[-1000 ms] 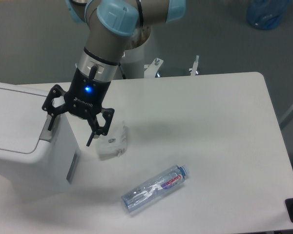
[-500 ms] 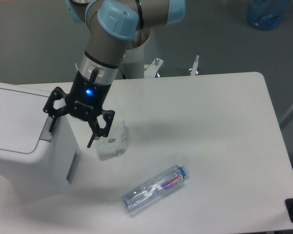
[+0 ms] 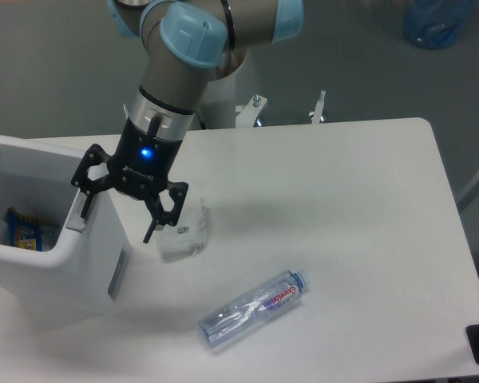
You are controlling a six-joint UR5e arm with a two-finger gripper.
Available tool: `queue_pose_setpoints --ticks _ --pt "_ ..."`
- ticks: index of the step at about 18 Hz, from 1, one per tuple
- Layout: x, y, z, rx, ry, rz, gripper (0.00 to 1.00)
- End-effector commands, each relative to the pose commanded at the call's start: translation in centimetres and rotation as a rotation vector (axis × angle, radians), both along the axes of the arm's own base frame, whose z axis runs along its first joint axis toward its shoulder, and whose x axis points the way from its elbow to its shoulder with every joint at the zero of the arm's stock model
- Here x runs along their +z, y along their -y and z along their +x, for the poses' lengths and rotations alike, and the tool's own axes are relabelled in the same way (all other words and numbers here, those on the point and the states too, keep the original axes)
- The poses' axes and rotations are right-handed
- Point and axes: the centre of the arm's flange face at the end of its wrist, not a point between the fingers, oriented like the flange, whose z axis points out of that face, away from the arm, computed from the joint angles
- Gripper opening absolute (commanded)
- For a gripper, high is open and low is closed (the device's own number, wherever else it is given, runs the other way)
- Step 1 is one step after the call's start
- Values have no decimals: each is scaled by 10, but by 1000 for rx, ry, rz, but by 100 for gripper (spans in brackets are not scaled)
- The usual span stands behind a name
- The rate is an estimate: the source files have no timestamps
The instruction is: Open the trash can
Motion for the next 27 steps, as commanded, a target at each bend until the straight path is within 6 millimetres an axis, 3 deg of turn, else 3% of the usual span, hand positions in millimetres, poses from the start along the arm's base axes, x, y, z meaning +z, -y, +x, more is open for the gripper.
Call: queue_pose_setpoints --ticks 3,5,8,11,15,19,24,27 --pt "13 -1 -2 -1 -16 21 100" --pt "21 2 -15 16 -33 36 100" --pt "28 24 -63 69 -77 50 100" --pt "23 59 -117 93 -150 47 100" --pt "-8 91 -167 113 -228 -43 100" --pt "-32 108 -190 49 -406 -231 100" --pt "-51 126 -211 59 -422 -306 100" --pt "-64 131 -212 55 -424 -356 100"
